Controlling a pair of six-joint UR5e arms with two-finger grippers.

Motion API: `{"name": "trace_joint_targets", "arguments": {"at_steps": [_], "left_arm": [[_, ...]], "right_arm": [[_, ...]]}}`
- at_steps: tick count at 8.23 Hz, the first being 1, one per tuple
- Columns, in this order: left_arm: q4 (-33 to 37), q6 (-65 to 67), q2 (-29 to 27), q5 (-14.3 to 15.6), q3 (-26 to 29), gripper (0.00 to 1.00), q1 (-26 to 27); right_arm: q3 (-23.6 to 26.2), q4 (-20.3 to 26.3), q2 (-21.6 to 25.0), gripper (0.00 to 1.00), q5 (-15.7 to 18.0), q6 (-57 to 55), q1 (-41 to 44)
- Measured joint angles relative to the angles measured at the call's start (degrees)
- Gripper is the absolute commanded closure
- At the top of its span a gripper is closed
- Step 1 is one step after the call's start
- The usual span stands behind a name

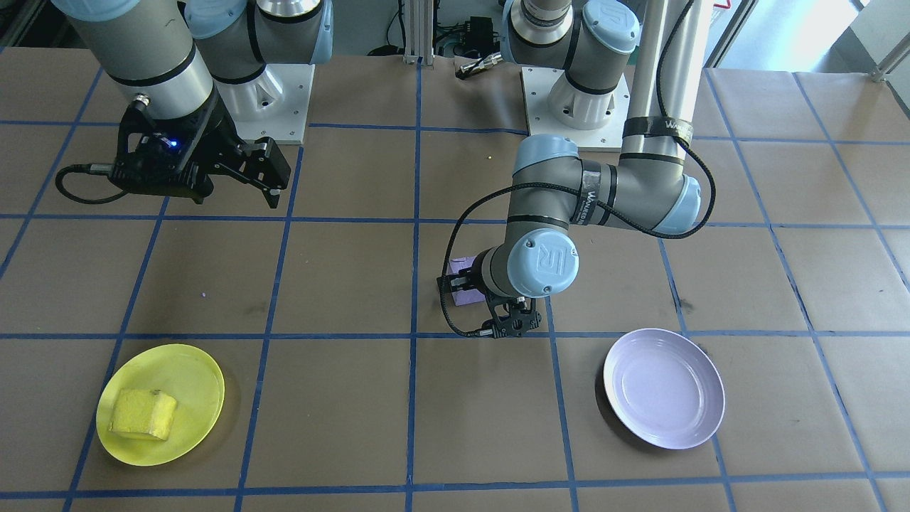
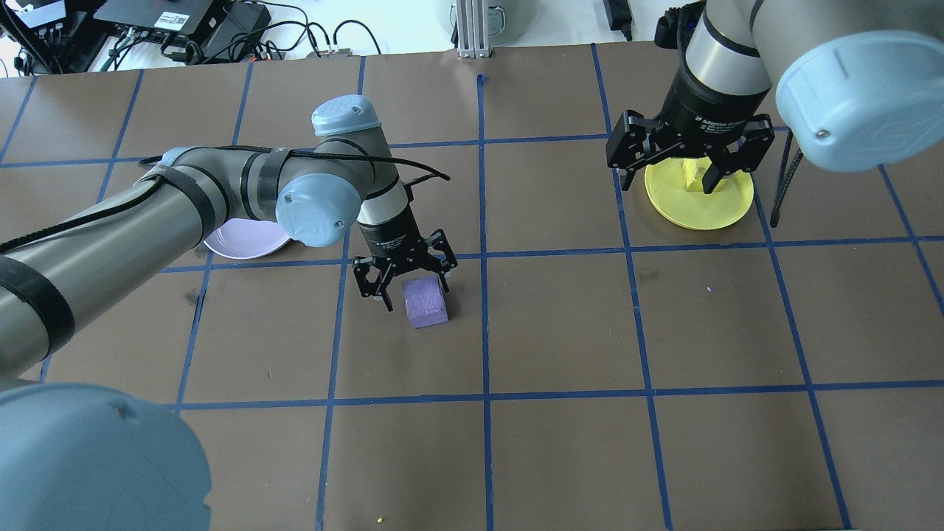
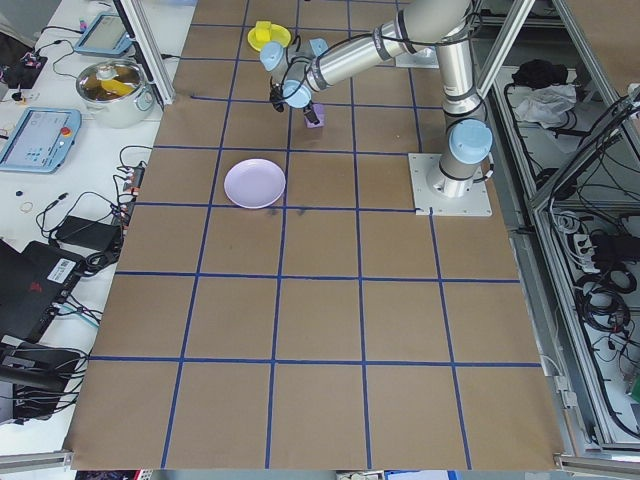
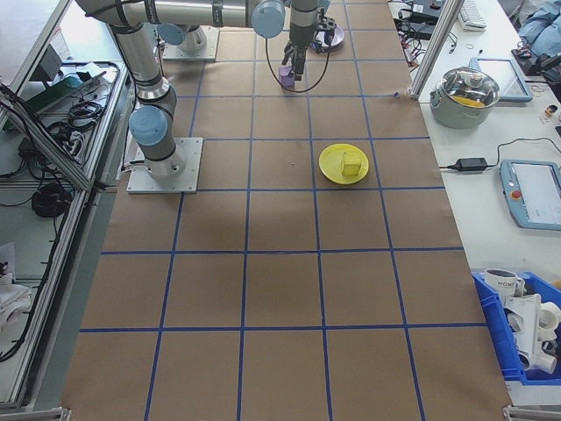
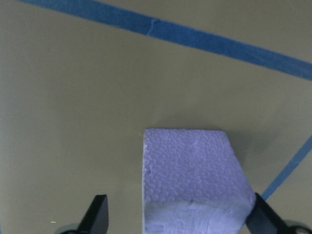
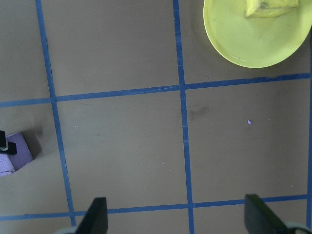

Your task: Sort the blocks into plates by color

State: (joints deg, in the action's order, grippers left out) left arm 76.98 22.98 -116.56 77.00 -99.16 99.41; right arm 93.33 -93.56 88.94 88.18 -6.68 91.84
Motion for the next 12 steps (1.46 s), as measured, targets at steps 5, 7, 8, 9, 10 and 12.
{"name": "trace_joint_targets", "arguments": {"at_steps": [5,7,8,9,10,12], "left_arm": [[-1.32,1.61,-0.26,0.07,0.33,1.0,-0.13],[-0.6,0.9,1.97,0.63,0.67,1.0,-0.7],[-0.36,-1.1,3.55,2.07,1.79,1.0,-2.07],[0.41,-5.02,4.77,3.96,3.89,1.0,-4.49],[1.2,-9.5,5.41,5.51,6.69,1.0,-7.43],[1.95,-19.5,4.95,10.52,11.95,1.0,-13.22]], "right_arm": [[0.03,0.01,-0.08,0.0,0.06,0.0,0.01],[0.71,-0.06,-0.06,0.0,0.06,0.0,0.06],[1.14,-0.19,0.08,0.0,0.05,0.0,0.05],[1.36,-0.41,0.19,0.0,0.02,0.0,0.04],[1.49,-0.51,0.27,0.0,-0.03,0.0,0.05],[1.64,-0.53,0.27,0.0,-0.45,0.0,0.19]]}}
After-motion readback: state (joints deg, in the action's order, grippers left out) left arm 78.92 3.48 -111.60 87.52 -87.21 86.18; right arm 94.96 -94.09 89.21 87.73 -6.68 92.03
